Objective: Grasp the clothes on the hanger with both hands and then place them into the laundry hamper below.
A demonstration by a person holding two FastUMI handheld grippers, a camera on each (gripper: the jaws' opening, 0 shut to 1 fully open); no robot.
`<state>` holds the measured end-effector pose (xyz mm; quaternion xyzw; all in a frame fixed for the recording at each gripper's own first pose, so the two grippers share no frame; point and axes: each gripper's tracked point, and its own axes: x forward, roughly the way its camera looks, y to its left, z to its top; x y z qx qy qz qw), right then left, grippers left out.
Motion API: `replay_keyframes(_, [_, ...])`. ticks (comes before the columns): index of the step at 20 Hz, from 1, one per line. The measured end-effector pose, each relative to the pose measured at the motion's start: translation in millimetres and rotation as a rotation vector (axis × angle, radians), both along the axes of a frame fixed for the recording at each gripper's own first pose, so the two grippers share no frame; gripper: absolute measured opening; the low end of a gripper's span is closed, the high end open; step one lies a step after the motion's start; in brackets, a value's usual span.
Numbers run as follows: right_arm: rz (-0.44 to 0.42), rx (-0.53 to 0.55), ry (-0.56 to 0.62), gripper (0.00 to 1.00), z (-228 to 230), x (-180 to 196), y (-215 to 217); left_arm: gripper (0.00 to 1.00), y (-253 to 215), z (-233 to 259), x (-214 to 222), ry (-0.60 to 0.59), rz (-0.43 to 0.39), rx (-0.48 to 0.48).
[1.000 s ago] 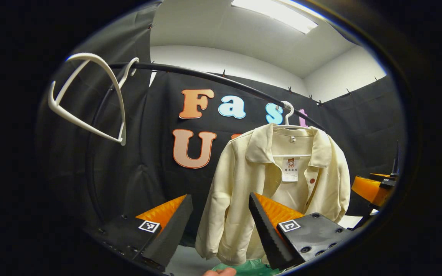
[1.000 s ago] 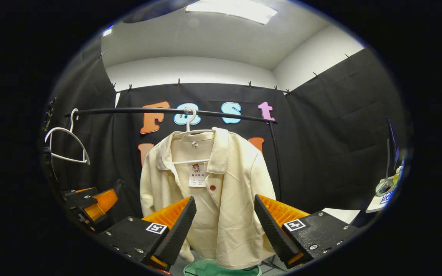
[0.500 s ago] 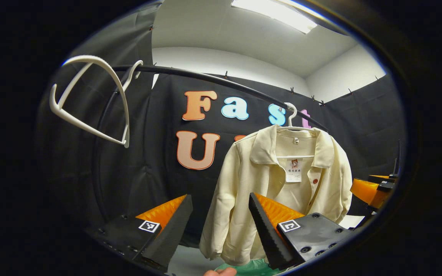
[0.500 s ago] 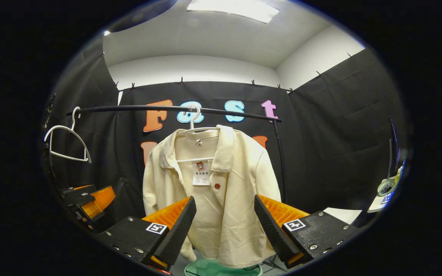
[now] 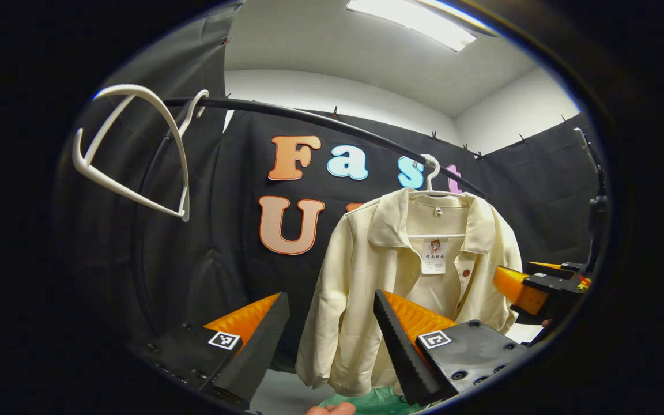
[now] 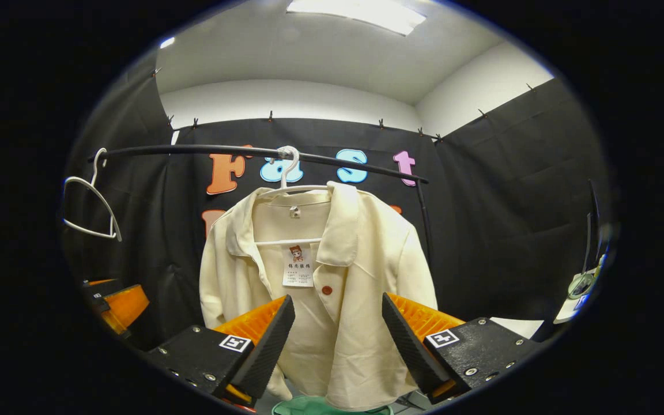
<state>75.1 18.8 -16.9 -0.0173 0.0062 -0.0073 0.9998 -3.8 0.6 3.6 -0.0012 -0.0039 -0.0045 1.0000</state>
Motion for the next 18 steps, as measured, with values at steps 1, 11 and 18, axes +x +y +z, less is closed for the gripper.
replay_keyframes(1, [-0.003, -0.005, -0.001, 0.94, -2, 9, 2, 1.00, 1, 0, 1, 0.000, 0.002, -0.001])
replay_keyframes(11, [-0.216, -0.178, 0.073, 0.95, -69, 124, -33, 1.00, 10, -13, -2, 0.033, 0.006, -0.013])
replay_keyframes(18, [-0.192, -0.204, 0.052, 0.29, -51, 120, -64, 0.96, -12, -18, 18, 0.025, -0.073, -0.050])
